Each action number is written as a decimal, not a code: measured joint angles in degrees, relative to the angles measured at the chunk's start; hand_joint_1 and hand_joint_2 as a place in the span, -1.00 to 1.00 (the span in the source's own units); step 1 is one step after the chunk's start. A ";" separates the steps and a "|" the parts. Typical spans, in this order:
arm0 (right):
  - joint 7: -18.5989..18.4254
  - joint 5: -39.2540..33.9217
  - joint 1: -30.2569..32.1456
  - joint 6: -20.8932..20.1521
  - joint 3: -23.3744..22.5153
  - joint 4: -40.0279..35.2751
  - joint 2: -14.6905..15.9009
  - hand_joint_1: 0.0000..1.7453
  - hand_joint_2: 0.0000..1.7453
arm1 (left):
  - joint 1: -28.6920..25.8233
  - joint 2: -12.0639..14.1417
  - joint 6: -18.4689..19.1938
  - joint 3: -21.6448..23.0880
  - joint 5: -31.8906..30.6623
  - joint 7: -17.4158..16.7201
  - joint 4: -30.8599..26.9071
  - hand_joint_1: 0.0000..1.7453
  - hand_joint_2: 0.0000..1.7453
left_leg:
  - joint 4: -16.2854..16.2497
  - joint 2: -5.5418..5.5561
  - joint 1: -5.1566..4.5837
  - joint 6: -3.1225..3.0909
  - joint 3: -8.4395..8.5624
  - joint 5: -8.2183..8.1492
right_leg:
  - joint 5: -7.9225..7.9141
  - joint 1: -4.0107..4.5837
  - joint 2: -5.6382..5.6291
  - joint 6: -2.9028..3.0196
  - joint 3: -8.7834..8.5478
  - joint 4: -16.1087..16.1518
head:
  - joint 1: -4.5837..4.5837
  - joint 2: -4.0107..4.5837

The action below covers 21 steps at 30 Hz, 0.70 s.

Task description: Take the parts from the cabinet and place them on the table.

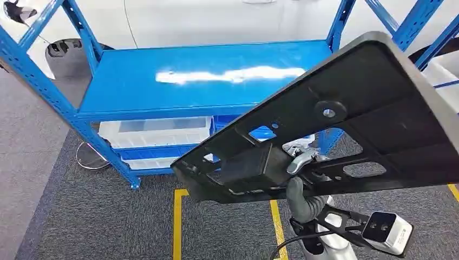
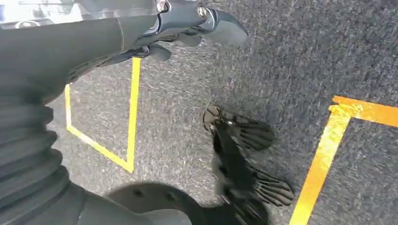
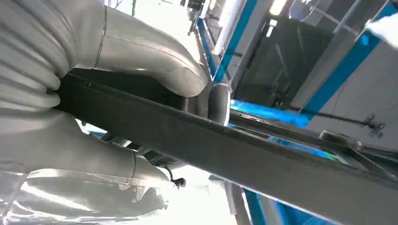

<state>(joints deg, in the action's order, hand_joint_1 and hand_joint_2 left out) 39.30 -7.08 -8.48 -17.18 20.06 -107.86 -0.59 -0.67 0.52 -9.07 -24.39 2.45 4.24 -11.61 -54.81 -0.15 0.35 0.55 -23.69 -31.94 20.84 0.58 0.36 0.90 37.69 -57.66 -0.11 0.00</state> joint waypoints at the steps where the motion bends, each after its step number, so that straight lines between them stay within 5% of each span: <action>1: 0.00 0.02 0.00 0.00 0.02 0.02 0.00 1.00 1.00 | 0.02 -0.02 0.00 0.00 0.00 0.00 0.00 -1.00 1.00 | -0.49 0.03 -0.34 -0.01 -0.75 0.42 | -0.66 -0.29 0.24 -0.40 -0.13 0.30 | 0.02 0.00; 3: 0.00 0.04 0.03 0.00 0.07 0.02 0.00 1.00 1.00 | 0.00 -0.04 -0.02 -0.02 0.00 0.00 0.00 -1.00 1.00 | -0.45 0.05 -0.62 -0.70 -1.22 1.31 | -1.77 -0.52 0.30 -1.14 -0.05 0.56 | -0.24 0.02; 4: 0.00 0.07 0.06 0.00 0.04 0.02 0.00 1.00 1.00 | -0.07 -0.18 -0.02 -0.02 -0.02 -0.02 0.04 -1.00 1.00 | 0.00 -0.34 0.09 -1.03 -1.72 2.32 | -1.48 -0.61 0.18 -1.43 0.31 0.29 | -0.26 0.00; 5: 0.00 0.07 0.06 -0.02 0.04 0.00 0.00 1.00 1.00 | 0.03 -0.17 -0.06 -0.02 -0.06 -0.02 0.02 -1.00 1.00 | -0.06 -0.45 0.01 -1.39 -2.61 3.07 | 1.56 -0.72 -0.17 -1.78 1.02 -1.09 | -0.26 0.00; 7: 0.00 0.07 0.23 -0.22 0.07 0.02 0.00 1.00 1.00 | 0.04 -0.20 -0.18 -0.02 -0.26 -0.02 0.02 -1.00 1.00 | -0.11 -0.50 0.00 -1.70 -4.51 4.27 | 9.46 -1.03 -0.19 -2.35 2.93 -8.80 | 0.13 0.02; 8: 0.00 0.04 0.32 -0.35 0.07 0.00 0.00 1.00 1.00 | -0.05 -0.33 -0.15 -0.02 -0.28 -0.04 0.02 -1.00 1.00 | -0.14 -0.52 -0.01 -1.67 -5.39 5.03 | 11.50 -1.11 -0.19 -2.64 3.84 -13.33 | 0.07 0.00; 9: 0.00 0.07 0.40 -0.43 0.07 0.00 0.00 1.00 1.00 | -0.11 -0.37 0.02 -0.02 -0.35 -0.04 0.02 -1.00 1.00 | -0.22 -0.58 -0.01 -1.61 -6.34 5.68 | 11.37 -1.19 -0.19 -2.82 4.36 -16.80 | 0.15 0.00; 10: 0.00 0.15 0.48 -0.42 0.07 0.00 0.00 1.00 1.00 | -0.12 -0.48 0.20 -0.02 -0.53 -0.04 0.02 -1.00 1.00 | -0.36 -0.65 -0.01 -1.50 -7.33 6.48 | 8.64 -1.35 -0.18 -2.97 4.02 -18.64 | 0.11 0.00; 12: 0.00 0.59 0.45 0.04 0.11 -0.22 0.00 1.00 1.00 | 0.00 -0.57 0.46 -0.02 -0.94 -0.04 0.02 -1.00 1.00 | -0.81 -0.66 0.02 -1.24 -8.94 7.42 | 4.53 -1.47 -0.17 -2.88 0.31 -14.95 | 0.11 0.02; 13: 0.00 0.90 0.37 0.59 0.31 -0.59 0.00 1.00 1.00 | 0.05 -0.57 0.55 -0.02 -1.36 -0.04 0.02 -1.00 1.00 | -1.20 -0.59 0.05 -1.01 -9.65 7.79 | 4.10 -1.48 -0.17 -2.70 -3.84 -9.32 | 0.11 0.00; 15: 0.02 1.09 0.03 1.63 1.00 -1.42 0.00 1.00 1.00 | 0.11 -0.57 0.68 -0.02 -1.68 -0.04 0.02 -1.00 1.00 | -2.03 -0.52 -0.22 -0.49 -10.29 8.11 | 8.35 -1.08 -0.19 -1.89 -10.22 0.39 | 0.02 0.00; 16: 0.00 1.14 -0.10 2.08 1.25 -1.68 0.02 1.00 1.00 | 0.13 -0.55 0.77 -0.02 -1.90 -0.02 0.02 -1.00 1.00 | -2.13 -0.55 -0.26 -0.09 -10.42 8.42 | 9.04 -1.00 -0.13 -1.39 -10.23 1.08 | 0.00 0.02; 19: 0.00 1.33 -0.07 2.97 1.86 -2.36 0.02 1.00 1.00 | 0.23 -0.31 1.03 -0.02 -2.45 0.07 0.02 -1.00 1.00 | -2.13 -0.52 0.06 1.04 -10.77 8.99 | 7.89 -1.12 -0.05 0.28 -9.76 1.48 | 0.15 0.02; 20: 0.00 1.40 -0.17 3.04 2.06 -2.56 0.02 1.00 1.00 | 0.22 -0.31 1.16 -0.02 -2.47 0.13 0.02 -1.00 1.00 | -3.32 -0.40 0.24 1.30 -11.27 7.59 | 7.58 -1.09 0.04 0.60 -9.51 1.52 | -0.02 0.00; 21: 0.00 1.49 -0.13 3.21 2.34 -2.89 0.00 1.00 1.00 | 0.21 -0.31 1.44 -0.02 -2.49 0.22 0.02 -1.00 1.00 | -6.89 -0.38 0.29 1.50 -12.68 4.52 | 7.27 -1.08 0.07 1.00 -9.09 1.51 | -0.33 0.00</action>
<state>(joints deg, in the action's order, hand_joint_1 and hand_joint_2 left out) 39.30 -5.60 -8.61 -13.97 22.40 -110.75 -0.59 -0.46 0.22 -7.63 -24.41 -0.04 4.46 -11.58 -61.69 -0.53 0.63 2.05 -36.37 -27.42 28.11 -0.49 0.42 1.90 28.60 -56.15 -0.44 0.00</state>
